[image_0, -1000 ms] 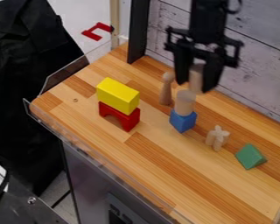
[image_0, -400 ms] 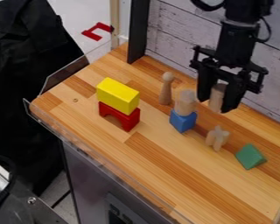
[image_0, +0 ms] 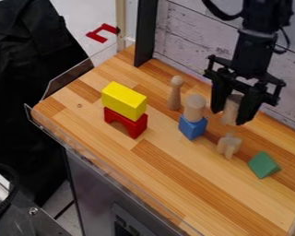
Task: Take the cylinder from the yellow rectangle block and put it on top of the plus
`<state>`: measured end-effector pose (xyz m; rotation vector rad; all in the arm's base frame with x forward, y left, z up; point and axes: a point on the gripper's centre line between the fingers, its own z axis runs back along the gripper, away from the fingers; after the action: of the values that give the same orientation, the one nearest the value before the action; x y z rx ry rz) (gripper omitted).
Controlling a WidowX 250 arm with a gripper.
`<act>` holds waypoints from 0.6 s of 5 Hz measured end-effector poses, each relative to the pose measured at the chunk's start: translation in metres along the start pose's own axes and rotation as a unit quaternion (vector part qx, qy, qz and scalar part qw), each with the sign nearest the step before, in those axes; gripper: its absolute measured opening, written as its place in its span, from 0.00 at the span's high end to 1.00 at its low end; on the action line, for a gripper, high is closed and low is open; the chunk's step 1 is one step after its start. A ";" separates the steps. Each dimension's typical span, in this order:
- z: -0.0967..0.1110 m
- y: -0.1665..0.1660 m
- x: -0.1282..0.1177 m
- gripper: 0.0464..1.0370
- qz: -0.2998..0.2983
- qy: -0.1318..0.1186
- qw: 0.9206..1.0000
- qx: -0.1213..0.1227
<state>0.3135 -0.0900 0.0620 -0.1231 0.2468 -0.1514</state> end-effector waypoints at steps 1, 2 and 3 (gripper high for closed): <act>-0.013 0.000 0.003 0.50 -0.001 0.012 1.000 0.001; -0.018 -0.004 0.006 0.50 -0.009 0.018 1.000 0.004; -0.028 -0.007 0.006 0.50 -0.014 0.031 0.999 0.008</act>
<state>0.3108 -0.1008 0.0346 -0.1054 0.3060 -0.1854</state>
